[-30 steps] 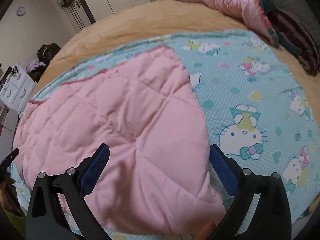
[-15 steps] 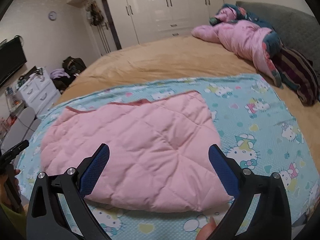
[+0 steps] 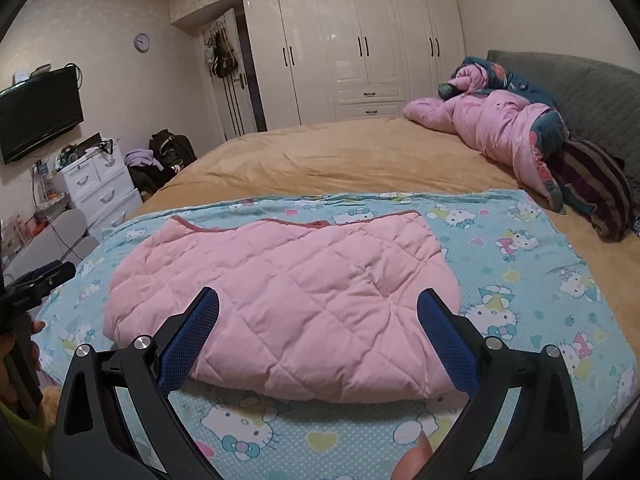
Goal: Fold large clothes
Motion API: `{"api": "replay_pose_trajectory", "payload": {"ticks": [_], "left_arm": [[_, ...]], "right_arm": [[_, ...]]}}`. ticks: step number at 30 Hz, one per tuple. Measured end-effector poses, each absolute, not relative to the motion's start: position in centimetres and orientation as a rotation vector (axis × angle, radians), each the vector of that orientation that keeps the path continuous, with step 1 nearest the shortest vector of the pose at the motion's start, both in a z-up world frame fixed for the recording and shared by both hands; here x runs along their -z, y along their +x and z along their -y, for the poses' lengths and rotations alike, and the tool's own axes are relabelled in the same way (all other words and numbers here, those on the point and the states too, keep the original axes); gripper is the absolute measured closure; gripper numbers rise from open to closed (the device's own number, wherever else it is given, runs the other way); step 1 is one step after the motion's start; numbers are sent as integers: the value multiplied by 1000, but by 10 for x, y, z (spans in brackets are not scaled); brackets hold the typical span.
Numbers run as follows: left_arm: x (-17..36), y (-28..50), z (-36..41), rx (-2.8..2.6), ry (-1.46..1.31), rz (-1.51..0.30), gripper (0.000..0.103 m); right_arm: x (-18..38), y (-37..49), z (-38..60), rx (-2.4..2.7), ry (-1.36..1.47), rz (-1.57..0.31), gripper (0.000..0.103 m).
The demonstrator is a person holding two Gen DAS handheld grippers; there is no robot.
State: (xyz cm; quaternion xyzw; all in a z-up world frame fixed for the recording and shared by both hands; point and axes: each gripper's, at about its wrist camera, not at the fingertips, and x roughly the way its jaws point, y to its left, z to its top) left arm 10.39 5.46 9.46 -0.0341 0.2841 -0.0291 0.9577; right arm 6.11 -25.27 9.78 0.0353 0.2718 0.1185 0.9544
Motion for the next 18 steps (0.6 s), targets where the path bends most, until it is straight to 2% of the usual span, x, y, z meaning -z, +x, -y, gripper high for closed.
{"api": "replay_pose_trajectory", "payload": {"ticks": [8, 12, 18], "left_arm": [[-50, 69, -35, 56, -38, -598, 9], [-32, 59, -31, 71, -58, -618, 9], [-26, 53, -26, 91, -66, -635, 9]], "right_arm": [[-63, 27, 243, -214, 30, -548, 4], [-44, 17, 242, -214, 100, -563, 4], [-26, 9, 237, -184, 110, -589, 4]]}}
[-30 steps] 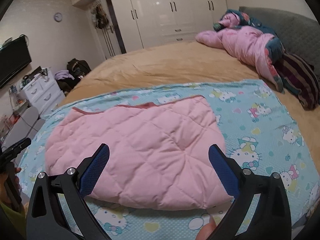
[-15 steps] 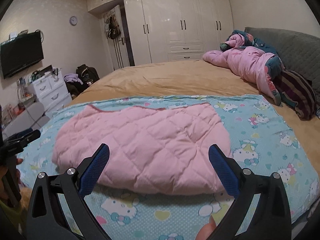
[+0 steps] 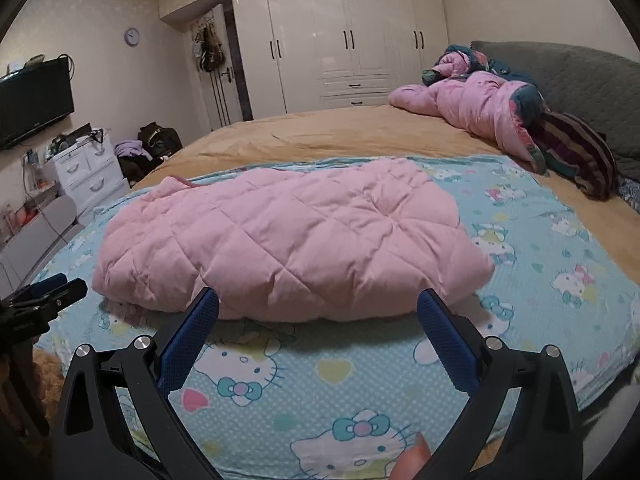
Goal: Fold large clothes
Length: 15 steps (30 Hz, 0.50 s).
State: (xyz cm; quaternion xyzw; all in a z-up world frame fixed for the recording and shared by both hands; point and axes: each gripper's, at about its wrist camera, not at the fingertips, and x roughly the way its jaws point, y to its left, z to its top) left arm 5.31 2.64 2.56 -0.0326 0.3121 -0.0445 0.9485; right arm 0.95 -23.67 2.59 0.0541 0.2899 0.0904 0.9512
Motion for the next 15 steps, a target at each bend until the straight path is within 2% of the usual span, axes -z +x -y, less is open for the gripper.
{"api": "replay_pose_trajectory", "payload": {"ticks": [15], "left_arm": [[-28, 52, -29, 80, -78, -627, 9]], "right_arm": [[-30, 4, 223, -192, 26, -580, 4]]}}
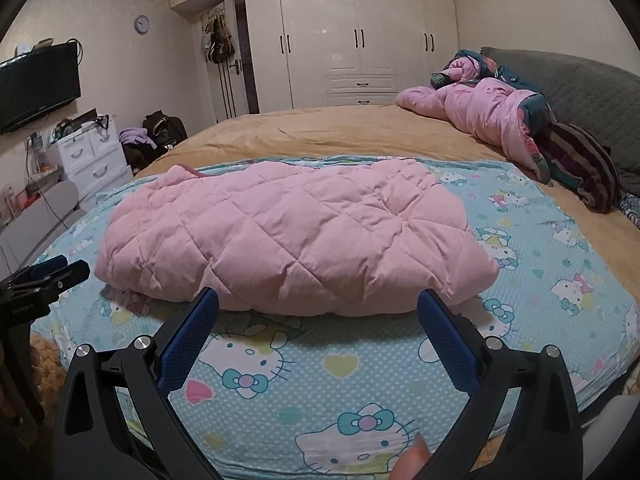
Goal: Fold large clothes
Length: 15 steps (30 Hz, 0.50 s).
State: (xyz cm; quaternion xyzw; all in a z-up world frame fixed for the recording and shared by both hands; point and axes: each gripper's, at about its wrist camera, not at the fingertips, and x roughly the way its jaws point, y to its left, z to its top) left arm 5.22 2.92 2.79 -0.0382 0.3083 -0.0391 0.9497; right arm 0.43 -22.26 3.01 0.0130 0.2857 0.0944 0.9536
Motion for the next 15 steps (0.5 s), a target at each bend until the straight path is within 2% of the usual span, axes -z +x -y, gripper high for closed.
{"api": "replay_pose_trajectory", "payload": {"ticks": [15], "left_arm": [[-29, 51, -26, 58, -42, -629, 9]], "right_arm": [[-27, 6, 220, -206, 30, -598, 4]]}}
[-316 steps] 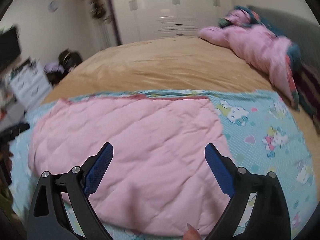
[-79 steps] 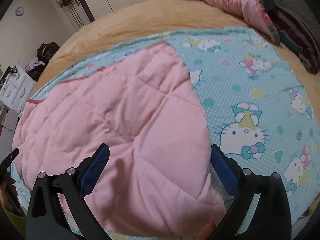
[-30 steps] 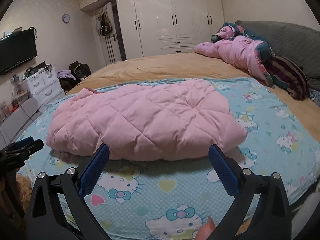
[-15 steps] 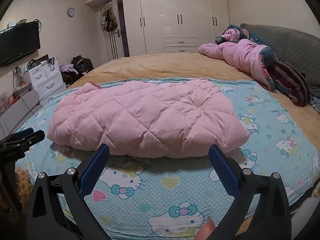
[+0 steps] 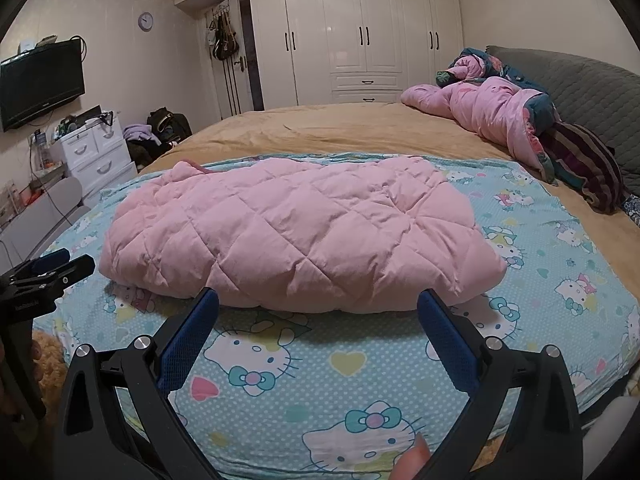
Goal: Fold large clothes
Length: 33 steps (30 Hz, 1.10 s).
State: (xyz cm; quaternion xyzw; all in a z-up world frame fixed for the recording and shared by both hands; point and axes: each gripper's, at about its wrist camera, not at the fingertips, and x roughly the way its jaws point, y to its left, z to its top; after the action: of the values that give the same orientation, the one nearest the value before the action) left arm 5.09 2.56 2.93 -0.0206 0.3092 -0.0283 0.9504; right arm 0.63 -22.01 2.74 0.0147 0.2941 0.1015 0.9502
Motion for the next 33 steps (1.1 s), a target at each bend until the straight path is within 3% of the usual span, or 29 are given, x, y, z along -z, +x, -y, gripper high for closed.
{"api": "replay_pose_trajectory", "payload": {"ticks": [33], "left_arm": [[-32, 50, -26, 45, -37, -626, 9]], "right_arm": [[-30, 2, 218, -208, 49, -601, 4]]}}
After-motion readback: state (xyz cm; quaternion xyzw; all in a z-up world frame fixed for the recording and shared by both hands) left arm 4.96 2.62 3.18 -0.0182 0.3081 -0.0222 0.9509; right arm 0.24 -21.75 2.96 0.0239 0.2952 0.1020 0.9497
